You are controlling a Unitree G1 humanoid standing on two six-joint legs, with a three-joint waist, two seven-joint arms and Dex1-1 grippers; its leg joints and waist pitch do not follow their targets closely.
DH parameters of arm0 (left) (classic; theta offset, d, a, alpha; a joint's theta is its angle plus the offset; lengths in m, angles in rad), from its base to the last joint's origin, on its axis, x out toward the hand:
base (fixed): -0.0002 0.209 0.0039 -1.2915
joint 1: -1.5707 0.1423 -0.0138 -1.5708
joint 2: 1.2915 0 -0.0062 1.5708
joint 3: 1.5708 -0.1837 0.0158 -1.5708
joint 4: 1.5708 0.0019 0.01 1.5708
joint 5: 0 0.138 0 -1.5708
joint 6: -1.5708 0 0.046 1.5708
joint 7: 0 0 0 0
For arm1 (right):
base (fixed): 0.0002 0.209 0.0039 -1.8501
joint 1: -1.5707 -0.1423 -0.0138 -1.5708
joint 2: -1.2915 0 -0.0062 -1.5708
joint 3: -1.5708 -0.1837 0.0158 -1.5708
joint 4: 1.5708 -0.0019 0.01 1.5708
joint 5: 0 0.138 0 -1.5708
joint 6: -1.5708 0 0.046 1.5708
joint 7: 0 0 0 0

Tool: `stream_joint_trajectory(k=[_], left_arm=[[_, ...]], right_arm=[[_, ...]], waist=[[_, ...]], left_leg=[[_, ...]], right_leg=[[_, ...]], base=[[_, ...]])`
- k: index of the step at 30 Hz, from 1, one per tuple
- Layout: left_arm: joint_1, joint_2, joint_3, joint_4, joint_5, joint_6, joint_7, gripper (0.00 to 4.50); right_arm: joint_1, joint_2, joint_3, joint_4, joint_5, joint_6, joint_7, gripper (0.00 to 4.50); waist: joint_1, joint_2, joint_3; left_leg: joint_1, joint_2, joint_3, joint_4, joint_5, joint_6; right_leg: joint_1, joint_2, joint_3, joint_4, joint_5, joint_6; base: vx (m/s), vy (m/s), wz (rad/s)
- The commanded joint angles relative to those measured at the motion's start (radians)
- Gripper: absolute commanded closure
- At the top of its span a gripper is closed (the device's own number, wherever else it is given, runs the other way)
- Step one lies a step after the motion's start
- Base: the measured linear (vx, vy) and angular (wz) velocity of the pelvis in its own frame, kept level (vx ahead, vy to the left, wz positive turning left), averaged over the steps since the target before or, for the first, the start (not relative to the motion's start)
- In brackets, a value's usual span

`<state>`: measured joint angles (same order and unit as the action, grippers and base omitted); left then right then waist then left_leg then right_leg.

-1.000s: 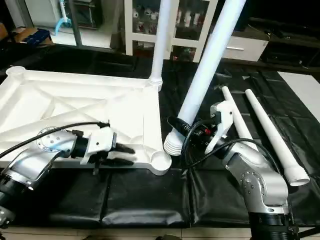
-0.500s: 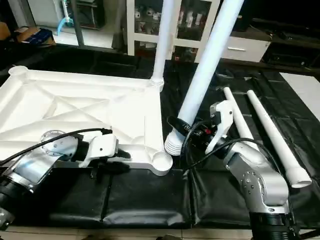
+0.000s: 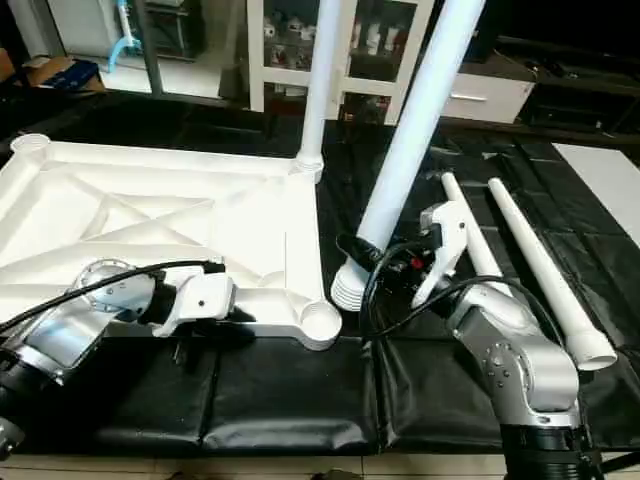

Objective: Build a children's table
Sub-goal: Insert table leg to table base

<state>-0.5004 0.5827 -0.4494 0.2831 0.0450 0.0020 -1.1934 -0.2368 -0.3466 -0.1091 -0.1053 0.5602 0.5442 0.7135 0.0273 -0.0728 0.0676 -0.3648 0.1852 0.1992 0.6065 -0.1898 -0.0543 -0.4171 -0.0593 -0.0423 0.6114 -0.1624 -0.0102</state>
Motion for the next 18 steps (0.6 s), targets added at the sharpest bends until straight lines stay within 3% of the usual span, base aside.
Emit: stream_joint_trajectory(k=[1, 4, 5, 6, 8, 11, 12, 14, 15, 17, 18], left_arm=[[0.031, 0.016, -0.026, 0.003, 0.02, 0.022, -0.021, 4.31], [0.038, 0.017, -0.024, 0.001, 0.018, 0.033, -0.03, 4.45], [0.04, 0.018, -0.024, -0.004, 0.016, 0.04, -0.035, 4.45], [0.042, 0.019, -0.025, -0.009, 0.015, 0.043, -0.039, 4.45], [0.043, 0.02, -0.024, -0.012, 0.013, 0.049, -0.04, 4.45], [0.047, 0.022, -0.025, -0.018, 0.017, 0.052, -0.036, 4.45], [0.048, 0.021, -0.024, -0.018, 0.018, 0.053, -0.036, 4.45], [0.052, 0.019, -0.024, -0.019, 0.022, 0.054, -0.03, 4.45], [0.054, 0.017, -0.025, -0.023, 0.023, 0.058, -0.027, 4.45], [0.058, 0.012, -0.026, -0.032, 0.026, 0.064, -0.022, 4.45], [0.061, 0.009, -0.025, -0.039, 0.026, 0.069, -0.022, 4.45]], right_arm=[[-0.022, -0.013, -0.009, -0.003, 0.021, 0.014, 0.012, 2.66], [-0.035, -0.008, -0.02, 0.01, 0.04, 0.036, 0.009, 2.66], [-0.037, -0.008, -0.023, 0.012, 0.045, 0.041, 0.007, 2.66], [-0.041, -0.006, -0.028, 0.014, 0.054, 0.05, 0.004, 2.66], [-0.045, -0.004, -0.033, 0.018, 0.063, 0.061, -0.001, 2.66], [-0.059, -0.004, -0.053, 0.036, 0.113, 0.145, -0.018, 2.66], [-0.066, -0.004, -0.058, 0.042, 0.126, 0.177, -0.029, 2.66], [-0.093, -0.001, -0.085, 0.079, 0.181, 0.311, -0.08, 2.66], [-0.103, 0.001, -0.094, 0.099, 0.197, 0.354, -0.095, 2.66], [-0.125, 0.023, -0.132, 0.138, 0.253, 0.415, -0.129, 2.66], [-0.14, 0.038, -0.159, 0.157, 0.287, 0.442, -0.153, 2.66]], waist=[[0.001, 0.007, -0.067], [0.0, 0.007, -0.068], [-0.001, -0.004, -0.067], [0.001, 0.002, -0.067], [0.0, 0.0, -0.066], [0.0, 0.002, -0.066], [-0.001, -0.002, -0.064], [-0.001, -0.001, -0.065], [-0.004, -0.005, -0.064], [-0.003, -0.001, -0.064], [-0.005, -0.006, -0.064]], left_leg=[[0.015, 0.047, -0.024, -0.075, -0.219, -0.01], [0.015, 0.047, -0.023, -0.074, -0.209, -0.007], [0.014, 0.047, -0.021, -0.074, -0.208, -0.004], [0.015, 0.046, -0.022, -0.074, -0.203, -0.003], [0.015, 0.047, -0.021, -0.074, -0.199, -0.002], [0.016, 0.046, -0.022, -0.074, -0.2, 0.0], [0.016, 0.045, -0.022, -0.075, -0.198, 0.001], [0.015, 0.044, -0.021, -0.074, -0.194, -0.001], [0.014, 0.042, -0.022, -0.074, -0.189, -0.002], [0.017, 0.043, -0.021, -0.072, -0.197, -0.007], [0.017, 0.043, -0.022, -0.073, -0.198, -0.011]], right_leg=[[0.041, -0.076, 0.047, -0.076, -0.32, -0.165], [0.042, -0.074, 0.047, -0.073, -0.3, -0.175], [0.042, -0.074, 0.046, -0.074, -0.303, -0.175], [0.042, -0.075, 0.047, -0.073, -0.311, -0.174], [0.041, -0.075, 0.047, -0.074, -0.311, -0.172], [0.04, -0.074, 0.047, -0.074, -0.316, -0.172], [0.04, -0.074, 0.046, -0.075, -0.321, -0.173], [0.041, -0.073, 0.047, -0.076, -0.324, -0.172], [0.042, -0.072, 0.046, -0.076, -0.331, -0.173], [0.038, -0.075, 0.047, -0.079, -0.347, -0.168], [0.038, -0.075, 0.046, -0.08, -0.357, -0.164]], base=[[0.0, 0.0, 0.0], [0.0, 0.0, 0.0], [0.0, 0.0, 0.0], [0.0, 0.0, 0.0], [0.0, 0.0, 0.0], [0.0, 0.0, 0.0], [0.0, 0.0, 0.0], [0.0, 0.0, 0.0], [0.0, 0.0, 0.0], [0.0, 0.0, 0.0], [0.0, 0.0, 0.0]])
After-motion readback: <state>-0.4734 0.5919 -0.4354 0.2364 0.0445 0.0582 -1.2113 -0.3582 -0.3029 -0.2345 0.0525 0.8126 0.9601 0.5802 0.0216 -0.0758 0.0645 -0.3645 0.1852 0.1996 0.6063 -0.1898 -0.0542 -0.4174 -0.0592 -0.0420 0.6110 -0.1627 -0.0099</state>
